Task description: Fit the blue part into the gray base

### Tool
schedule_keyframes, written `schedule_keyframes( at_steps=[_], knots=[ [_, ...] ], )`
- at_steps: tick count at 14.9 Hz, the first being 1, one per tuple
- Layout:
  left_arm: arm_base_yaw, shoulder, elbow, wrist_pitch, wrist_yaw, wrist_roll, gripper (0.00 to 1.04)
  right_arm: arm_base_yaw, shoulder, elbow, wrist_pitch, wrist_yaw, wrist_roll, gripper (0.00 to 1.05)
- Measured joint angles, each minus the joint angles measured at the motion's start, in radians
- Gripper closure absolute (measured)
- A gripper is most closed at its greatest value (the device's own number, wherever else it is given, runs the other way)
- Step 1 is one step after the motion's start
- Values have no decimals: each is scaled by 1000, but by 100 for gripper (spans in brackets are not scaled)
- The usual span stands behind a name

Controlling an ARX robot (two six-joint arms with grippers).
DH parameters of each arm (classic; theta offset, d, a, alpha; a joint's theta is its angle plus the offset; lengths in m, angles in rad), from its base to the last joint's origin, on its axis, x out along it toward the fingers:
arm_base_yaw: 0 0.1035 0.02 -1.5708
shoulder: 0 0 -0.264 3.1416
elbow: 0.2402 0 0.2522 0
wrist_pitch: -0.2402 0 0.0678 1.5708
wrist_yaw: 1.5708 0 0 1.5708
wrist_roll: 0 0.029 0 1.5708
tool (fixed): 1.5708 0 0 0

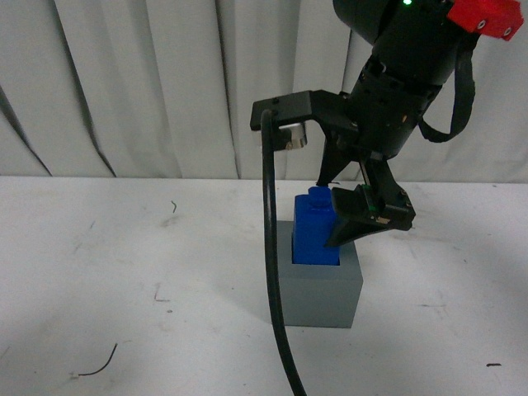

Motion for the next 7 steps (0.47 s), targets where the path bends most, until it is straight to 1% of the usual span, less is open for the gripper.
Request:
schedule_keyframes(
  at_steps=[3,5,6,7],
  knots=[
    [0,0,0,0,0,0,7,-7,-78,-49,13,-77,7,6],
    [0,0,0,0,0,0,7,-19,-108,-83,40,-98,16,6],
    [0,0,0,0,0,0,7,-34,-125,-111,89,-118,15,6],
    [0,0,0,0,0,0,7,-55,-154,-154,182,-155,16,6]
  ],
)
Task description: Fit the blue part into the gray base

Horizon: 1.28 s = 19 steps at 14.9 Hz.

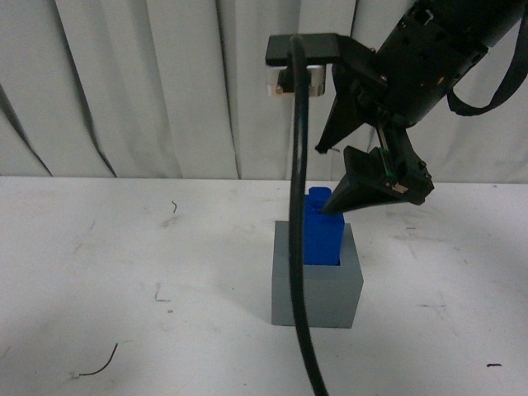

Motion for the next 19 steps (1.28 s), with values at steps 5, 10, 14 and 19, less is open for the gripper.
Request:
schedule_keyframes(
  at_steps=[5,10,14,19],
  knots=[
    [0,0,0,0,0,0,7,-255,-289,-386,882,-152,281,6],
    [0,0,0,0,0,0,7,-462,-467,-774,1641,-34,850,6],
    [0,0,0,0,0,0,7,-595,-842,-987,1399,115,1089,26],
    [0,0,0,0,0,0,7,-525,-1420,-1396,1145,178,1164,89]
  ],
)
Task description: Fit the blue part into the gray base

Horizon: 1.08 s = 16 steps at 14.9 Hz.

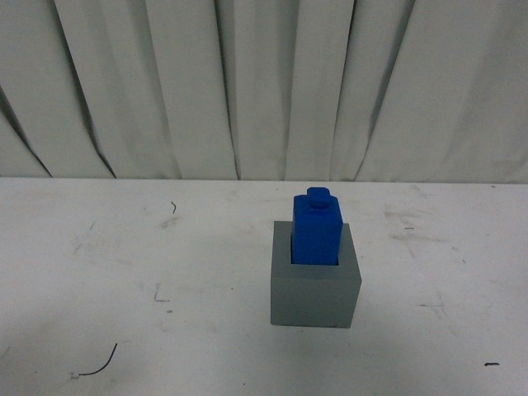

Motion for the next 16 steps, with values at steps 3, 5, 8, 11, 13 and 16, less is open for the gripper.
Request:
schedule_keyframes(
  at_steps=[3,5,8,11,13,16],
  knots=[
    [0,0,0,0,0,0,7,62,-69,-141,2,63,3,103],
    [0,0,0,0,0,0,7,94,-140,-184,10,97,3,103],
    [0,0,0,0,0,0,7,207,-219,-254,-18,193,6,103],
    [0,0,0,0,0,0,7,201,-293,-286,-46,205,7,103],
    [0,0,0,0,0,0,7,201,-332,-310,-72,205,7,103],
    [0,0,0,0,0,0,7,201,-395,-325,-108,205,7,103]
  ],
)
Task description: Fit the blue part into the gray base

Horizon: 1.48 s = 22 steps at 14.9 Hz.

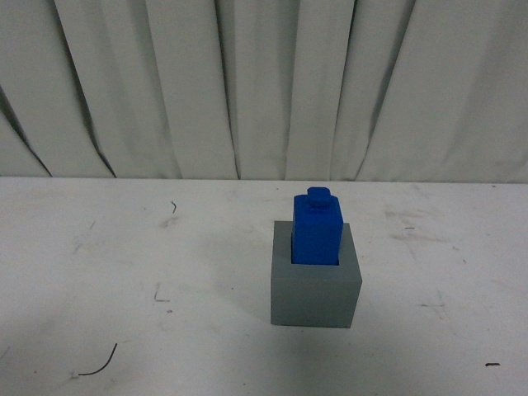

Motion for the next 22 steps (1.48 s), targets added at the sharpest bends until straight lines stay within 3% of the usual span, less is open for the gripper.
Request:
schedule_keyframes(
  at_steps=[5,6,7,14,15,16,22],
  knots=[
    [0,0,0,0,0,0,7,0,-89,-30,-47,0,0,103],
    [0,0,0,0,0,0,7,0,-112,-30,-85,0,1,103],
    [0,0,0,0,0,0,7,0,-223,-30,-235,0,0,103],
    [0,0,0,0,0,0,7,0,-262,-30,-232,0,1,103],
    [0,0,0,0,0,0,7,0,-262,-30,-232,0,1,98],
    [0,0,0,0,0,0,7,0,-262,-30,-232,0,1,88],
    [0,0,0,0,0,0,7,0,-262,-30,-232,0,1,14]
  ],
)
